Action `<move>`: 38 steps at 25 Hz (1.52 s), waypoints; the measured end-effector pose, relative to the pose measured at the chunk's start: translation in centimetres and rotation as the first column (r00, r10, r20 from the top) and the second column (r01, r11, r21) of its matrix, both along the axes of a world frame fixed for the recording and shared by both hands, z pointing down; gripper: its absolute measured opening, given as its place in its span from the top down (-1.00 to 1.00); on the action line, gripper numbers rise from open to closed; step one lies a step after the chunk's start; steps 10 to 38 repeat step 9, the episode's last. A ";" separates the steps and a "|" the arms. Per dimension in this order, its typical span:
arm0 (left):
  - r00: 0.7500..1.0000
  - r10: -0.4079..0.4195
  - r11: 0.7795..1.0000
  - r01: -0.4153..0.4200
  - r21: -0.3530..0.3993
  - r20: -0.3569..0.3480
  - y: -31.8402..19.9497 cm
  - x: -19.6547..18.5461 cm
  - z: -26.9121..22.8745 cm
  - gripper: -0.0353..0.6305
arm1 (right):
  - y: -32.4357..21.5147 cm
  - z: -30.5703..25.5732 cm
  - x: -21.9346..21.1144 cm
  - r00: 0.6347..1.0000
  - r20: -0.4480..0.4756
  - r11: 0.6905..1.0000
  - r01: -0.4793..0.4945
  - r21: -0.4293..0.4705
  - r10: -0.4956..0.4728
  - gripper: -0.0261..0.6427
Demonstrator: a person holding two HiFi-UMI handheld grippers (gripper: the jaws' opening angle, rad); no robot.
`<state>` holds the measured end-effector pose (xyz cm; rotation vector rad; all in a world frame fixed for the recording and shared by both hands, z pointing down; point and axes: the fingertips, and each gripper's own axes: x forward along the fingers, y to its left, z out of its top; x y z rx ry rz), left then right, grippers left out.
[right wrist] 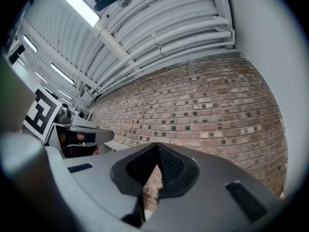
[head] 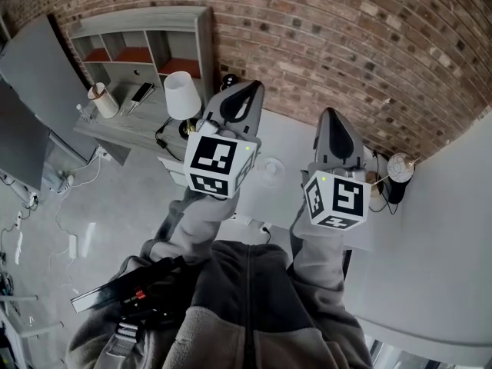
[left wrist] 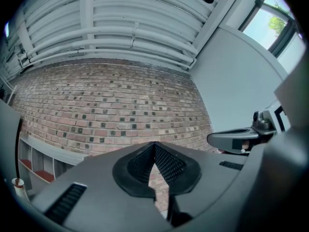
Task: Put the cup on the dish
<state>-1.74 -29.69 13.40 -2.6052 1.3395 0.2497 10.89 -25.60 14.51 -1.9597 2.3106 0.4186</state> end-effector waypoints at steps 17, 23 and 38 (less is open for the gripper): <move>1.000 -0.002 1.000 0.002 0.002 0.005 -1.0 -0.6 0.3 0.88 | -0.7 0.1 -0.1 1.000 -0.001 1.000 -0.024 -0.001 0.024 0.92; 1.000 -0.002 1.000 0.002 0.002 0.005 -1.0 -0.6 0.3 0.88 | -0.7 0.1 -0.1 1.000 -0.001 1.000 -0.024 -0.001 0.024 0.92; 1.000 -0.002 1.000 0.002 0.002 0.005 -1.0 -0.6 0.3 0.88 | -0.7 0.1 -0.1 1.000 -0.001 1.000 -0.024 -0.001 0.024 0.92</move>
